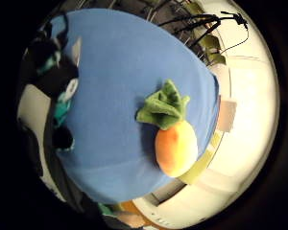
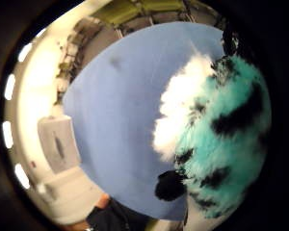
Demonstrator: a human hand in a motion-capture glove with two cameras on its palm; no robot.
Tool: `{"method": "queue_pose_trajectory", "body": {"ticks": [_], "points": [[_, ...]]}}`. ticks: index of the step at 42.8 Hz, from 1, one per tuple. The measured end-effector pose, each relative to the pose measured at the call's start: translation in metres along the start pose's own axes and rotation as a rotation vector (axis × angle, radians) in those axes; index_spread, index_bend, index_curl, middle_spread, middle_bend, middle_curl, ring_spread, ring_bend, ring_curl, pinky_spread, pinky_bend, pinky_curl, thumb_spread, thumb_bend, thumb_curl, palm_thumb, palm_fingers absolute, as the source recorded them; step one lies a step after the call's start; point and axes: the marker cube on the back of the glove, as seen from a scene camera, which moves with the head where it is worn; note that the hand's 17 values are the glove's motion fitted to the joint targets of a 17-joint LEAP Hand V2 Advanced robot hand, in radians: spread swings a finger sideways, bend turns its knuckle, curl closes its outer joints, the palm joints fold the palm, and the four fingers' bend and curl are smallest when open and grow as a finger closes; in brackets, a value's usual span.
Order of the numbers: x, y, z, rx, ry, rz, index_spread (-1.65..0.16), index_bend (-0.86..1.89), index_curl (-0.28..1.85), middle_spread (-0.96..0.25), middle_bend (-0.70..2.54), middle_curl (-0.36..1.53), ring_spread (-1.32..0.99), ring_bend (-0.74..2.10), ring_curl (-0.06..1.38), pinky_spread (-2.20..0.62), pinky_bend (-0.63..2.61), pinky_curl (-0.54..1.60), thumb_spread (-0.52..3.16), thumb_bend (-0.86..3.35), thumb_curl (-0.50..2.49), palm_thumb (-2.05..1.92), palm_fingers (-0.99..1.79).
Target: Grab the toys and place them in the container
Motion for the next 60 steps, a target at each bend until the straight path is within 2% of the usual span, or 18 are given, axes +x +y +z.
{"method": "queue_pose_trajectory", "body": {"ticks": [1, 2, 3, 4, 10, 18, 24, 33, 39, 45, 49, 53, 56, 58, 60], "points": [[-0.002, 0.001, -0.002, 0.007, 0.010, 0.000, -0.36, 0.90, 0.62, -0.13, 0.25, 0.23, -0.19, 0.57, 0.22, -0.12, 0.69, 0.30, 1.09, 0.13, 0.27, 0.27, 0.51], [-0.003, 0.002, -0.004, 0.012, 0.014, 0.000, -0.36, 0.82, 0.61, -0.16, 0.28, 0.24, -0.25, 0.68, 0.26, -0.18, 0.78, 0.33, 1.11, 0.17, 0.30, 0.34, 0.70], [-0.005, 0.002, -0.005, 0.014, 0.013, 0.001, -0.35, 0.78, 0.60, -0.18, 0.28, 0.24, -0.27, 0.71, 0.25, -0.20, 0.79, 0.31, 1.12, 0.19, 0.30, 0.37, 0.73], [-0.007, 0.003, -0.007, 0.014, 0.006, 0.002, -0.35, 0.70, 0.59, -0.20, 0.30, 0.25, -0.31, 0.79, 0.28, -0.26, 0.88, 0.34, 1.12, 0.22, 0.33, 0.43, 0.87], [-0.029, 0.012, -0.034, 0.031, -0.047, -0.016, -0.36, 0.47, 0.60, -0.30, 0.50, 0.33, -0.39, 0.98, 0.38, -0.40, 0.90, 0.36, 0.96, 0.25, 0.42, 0.58, 1.07], [-0.093, 0.031, -0.151, 0.171, -0.072, -0.104, -0.39, 0.28, 0.66, -0.37, 0.64, 0.41, -0.42, 1.07, 0.44, -0.46, 0.90, 0.38, 0.80, 0.24, 0.52, 0.65, 1.07], [-0.174, 0.056, -0.238, 0.306, -0.051, -0.227, -0.42, 0.18, 0.71, -0.39, 0.66, 0.44, -0.42, 1.08, 0.45, -0.47, 0.90, 0.38, 0.72, 0.22, 0.57, 0.66, 1.06], [-0.319, 0.102, -0.312, 0.405, -0.043, -0.490, -0.46, 0.14, 0.80, -0.42, 0.67, 0.48, -0.43, 1.08, 0.46, -0.49, 0.91, 0.38, 0.66, 0.19, 0.64, 0.66, 1.05], [-0.413, 0.114, -0.324, 0.392, -0.092, -0.535, -0.48, 0.14, 0.88, -0.42, 0.67, 0.50, -0.43, 1.09, 0.46, -0.49, 0.92, 0.38, 0.63, 0.17, 0.68, 0.67, 1.04], [-0.419, 0.079, -0.315, 0.350, -0.158, -0.662, -0.49, 0.13, 0.95, -0.43, 0.67, 0.52, -0.44, 1.10, 0.47, -0.49, 0.92, 0.38, 0.62, 0.15, 0.72, 0.67, 1.02], [-0.429, 0.075, -0.305, 0.387, -0.050, -0.824, -0.50, 0.13, 0.99, -0.43, 0.67, 0.53, -0.44, 1.11, 0.47, -0.49, 0.94, 0.39, 0.61, 0.14, 0.74, 0.67, 1.02], [-0.447, 0.074, -0.300, 0.372, -0.055, -0.743, -0.51, 0.12, 1.04, -0.44, 0.68, 0.55, -0.44, 1.12, 0.47, -0.49, 0.94, 0.39, 0.61, 0.13, 0.77, 0.67, 1.01], [-0.461, 0.076, -0.295, 0.293, -0.121, -0.633, -0.52, 0.12, 1.07, -0.44, 0.68, 0.56, -0.44, 1.12, 0.47, -0.48, 0.94, 0.39, 0.61, 0.12, 0.78, 0.67, 1.00], [-0.460, 0.073, -0.286, 0.224, -0.080, -0.611, -0.52, 0.12, 1.09, -0.44, 0.68, 0.56, -0.44, 1.12, 0.47, -0.48, 0.95, 0.39, 0.61, 0.09, 0.79, 0.64, 0.99], [-0.456, 0.071, -0.278, 0.165, -0.054, -0.627, -0.51, 0.08, 1.08, -0.42, 0.63, 0.55, -0.43, 1.10, 0.46, -0.45, 0.97, 0.39, 0.80, -0.10, 0.67, 0.34, 0.88]]}}
